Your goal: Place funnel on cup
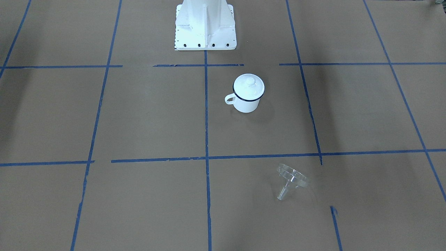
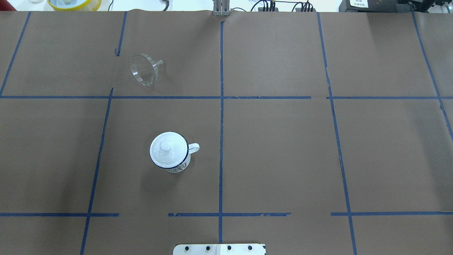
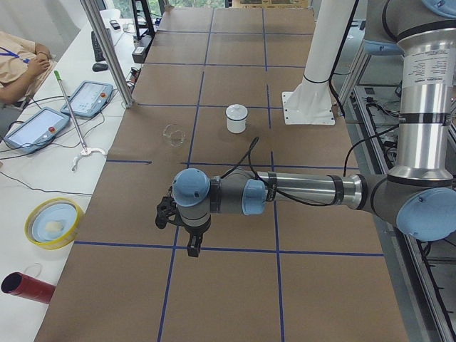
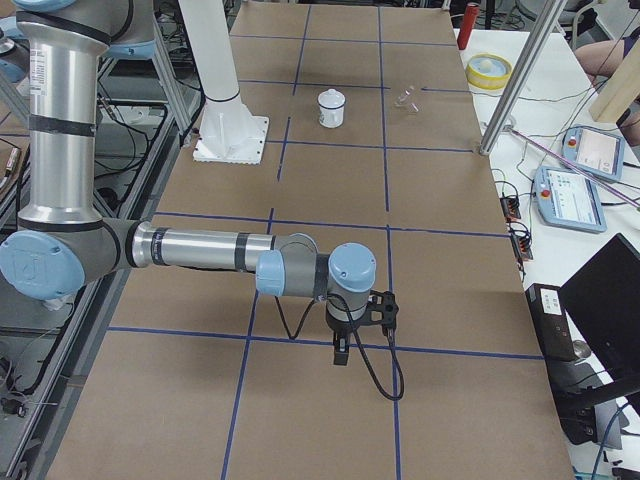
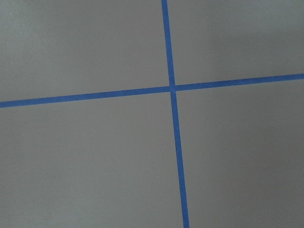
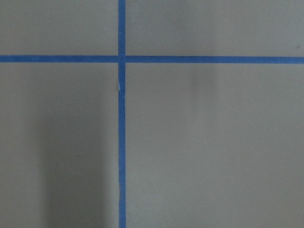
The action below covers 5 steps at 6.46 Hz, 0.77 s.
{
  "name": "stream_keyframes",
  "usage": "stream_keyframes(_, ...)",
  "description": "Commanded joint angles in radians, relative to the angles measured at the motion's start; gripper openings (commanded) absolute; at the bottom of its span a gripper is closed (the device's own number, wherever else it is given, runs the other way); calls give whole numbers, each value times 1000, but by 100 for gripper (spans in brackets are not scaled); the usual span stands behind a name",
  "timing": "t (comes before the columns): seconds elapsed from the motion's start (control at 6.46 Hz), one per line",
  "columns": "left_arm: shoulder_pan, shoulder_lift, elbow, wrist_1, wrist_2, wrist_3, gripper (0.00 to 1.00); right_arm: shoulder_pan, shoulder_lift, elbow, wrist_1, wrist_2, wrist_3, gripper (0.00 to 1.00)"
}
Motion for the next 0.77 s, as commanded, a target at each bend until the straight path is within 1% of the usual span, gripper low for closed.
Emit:
stream_keyframes(0.0, 0, 3, 7, -6, 5, 1, 100, 0, 0, 1, 0, 0, 0, 100)
stream_keyframes(0.46, 0, 32, 33, -28, 1, 1, 100, 0, 0, 0, 0, 0, 0, 100)
stream_keyframes(0.62, 2, 25, 34, -99, -7, -1, 100, 0, 0, 1, 0, 0, 0, 100)
